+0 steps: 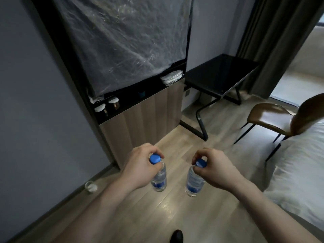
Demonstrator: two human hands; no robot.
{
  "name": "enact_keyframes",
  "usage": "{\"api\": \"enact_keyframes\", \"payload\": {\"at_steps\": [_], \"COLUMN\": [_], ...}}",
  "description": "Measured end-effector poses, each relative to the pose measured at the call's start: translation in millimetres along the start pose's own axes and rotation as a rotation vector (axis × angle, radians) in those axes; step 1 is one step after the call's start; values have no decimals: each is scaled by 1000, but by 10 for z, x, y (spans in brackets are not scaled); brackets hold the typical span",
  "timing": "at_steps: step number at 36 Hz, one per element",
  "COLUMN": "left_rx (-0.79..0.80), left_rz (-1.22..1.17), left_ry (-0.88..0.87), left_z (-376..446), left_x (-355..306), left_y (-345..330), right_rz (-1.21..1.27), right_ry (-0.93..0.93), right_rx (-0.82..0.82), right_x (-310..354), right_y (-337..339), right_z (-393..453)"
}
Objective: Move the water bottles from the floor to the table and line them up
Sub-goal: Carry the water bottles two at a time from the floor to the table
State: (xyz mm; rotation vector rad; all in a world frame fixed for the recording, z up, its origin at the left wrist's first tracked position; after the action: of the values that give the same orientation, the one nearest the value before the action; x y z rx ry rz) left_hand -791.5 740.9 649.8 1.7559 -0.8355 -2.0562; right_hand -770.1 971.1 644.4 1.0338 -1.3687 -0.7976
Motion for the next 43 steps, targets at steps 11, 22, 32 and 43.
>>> {"api": "enact_keyframes", "payload": {"at_steps": [11,22,32,43], "left_rx": [60,81,-4,-139], "left_rz": [19,10,2,-66], "left_ry": [-140,-125,-5,85], "left_z": [1633,3040,4308,5681], "left_x": [-597,-1022,-1365,-1704], "left_y": [-649,-1504,-2258,-2701], "right_rz": [28,87,115,114], "right_ry": [-134,-193,-122,-64], "right_rx": [-131,-46,25,2], "right_x": [-1132,-2411,-3656,-4690], "right_y": [790,1257,1845,2539], "right_z": [852,1872,2959,4315]}}
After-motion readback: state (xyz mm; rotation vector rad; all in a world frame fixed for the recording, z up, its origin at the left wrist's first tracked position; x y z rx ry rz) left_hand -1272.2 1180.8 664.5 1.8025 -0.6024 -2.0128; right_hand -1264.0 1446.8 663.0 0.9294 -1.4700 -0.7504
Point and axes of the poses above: each hand's wrist, its own z-axis towards the middle knuckle, its own y-axis out of the back of the hand, x = y × z, the point moved 6 cm from there along z, towards the middle knuckle, and after that the axes turned 11 degrees about -z, right-handed, at the moved point
